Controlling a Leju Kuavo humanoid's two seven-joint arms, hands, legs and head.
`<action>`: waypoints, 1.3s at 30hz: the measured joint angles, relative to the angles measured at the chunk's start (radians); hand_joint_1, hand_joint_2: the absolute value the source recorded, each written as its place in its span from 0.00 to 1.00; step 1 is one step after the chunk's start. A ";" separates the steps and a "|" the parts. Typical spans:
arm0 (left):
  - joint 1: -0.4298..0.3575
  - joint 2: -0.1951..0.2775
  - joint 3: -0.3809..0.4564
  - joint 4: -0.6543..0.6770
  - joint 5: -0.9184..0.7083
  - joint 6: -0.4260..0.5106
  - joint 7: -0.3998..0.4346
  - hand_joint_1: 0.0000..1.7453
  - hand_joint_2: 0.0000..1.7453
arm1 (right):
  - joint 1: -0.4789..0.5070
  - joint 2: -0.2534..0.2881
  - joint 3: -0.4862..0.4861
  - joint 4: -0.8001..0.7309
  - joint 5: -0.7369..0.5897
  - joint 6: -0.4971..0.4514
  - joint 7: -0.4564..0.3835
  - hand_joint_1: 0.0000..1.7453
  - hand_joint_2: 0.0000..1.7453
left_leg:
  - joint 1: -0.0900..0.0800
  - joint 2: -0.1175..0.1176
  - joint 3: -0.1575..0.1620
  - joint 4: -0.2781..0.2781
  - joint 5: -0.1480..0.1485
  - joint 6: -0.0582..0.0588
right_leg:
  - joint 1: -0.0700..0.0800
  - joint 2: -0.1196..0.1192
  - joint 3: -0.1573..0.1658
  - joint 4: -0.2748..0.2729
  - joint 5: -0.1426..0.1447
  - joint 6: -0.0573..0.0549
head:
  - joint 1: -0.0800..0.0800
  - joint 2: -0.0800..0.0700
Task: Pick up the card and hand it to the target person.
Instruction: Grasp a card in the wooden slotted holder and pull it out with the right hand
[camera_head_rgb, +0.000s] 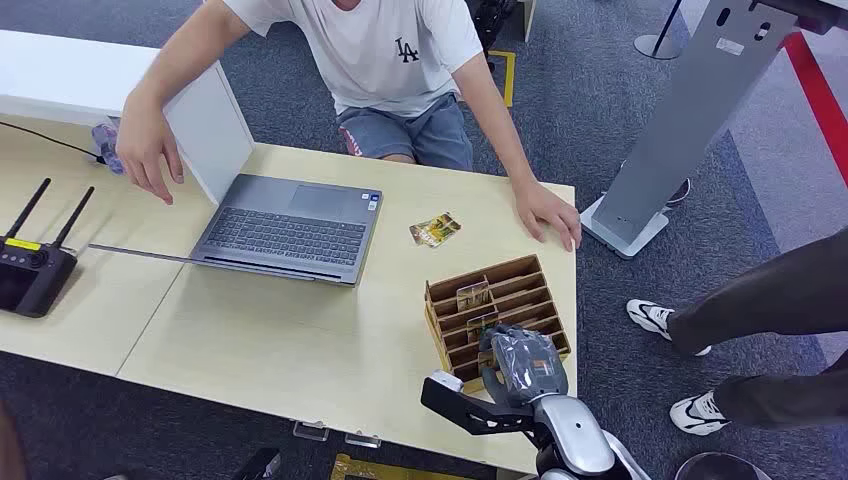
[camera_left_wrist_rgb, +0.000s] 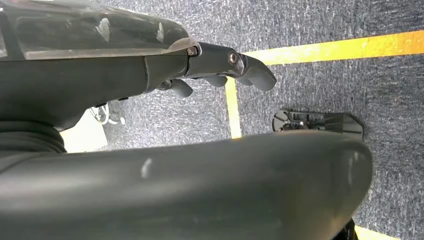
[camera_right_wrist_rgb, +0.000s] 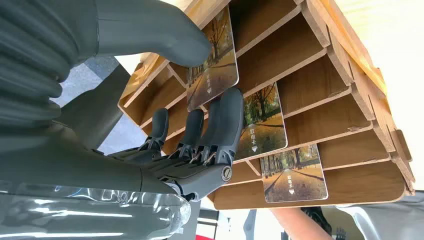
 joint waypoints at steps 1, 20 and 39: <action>0.000 0.000 0.000 0.000 0.000 0.000 0.000 0.00 0.00 | 0.000 0.000 0.000 0.001 0.000 0.000 0.000 0.54 1.00 | 0.000 0.000 0.000 0.000 0.000 0.000 | 0.000 0.000 0.000 0.000 0.000 0.000 | 0.000 0.000; 0.000 0.000 0.000 0.000 0.000 -0.002 0.000 0.00 0.00 | -0.002 0.004 0.000 0.012 -0.004 -0.003 -0.001 0.58 1.00 | 0.000 0.000 0.000 0.000 0.000 0.000 | 0.000 0.000 0.000 0.000 0.000 0.000 | 0.000 0.000; 0.000 0.000 0.000 0.000 0.000 -0.003 0.000 0.00 0.00 | -0.002 0.004 0.000 0.030 -0.025 -0.003 -0.003 0.71 1.00 | 0.000 0.000 0.000 0.000 0.000 0.000 | 0.000 0.000 0.000 0.000 0.000 0.000 | 0.000 0.000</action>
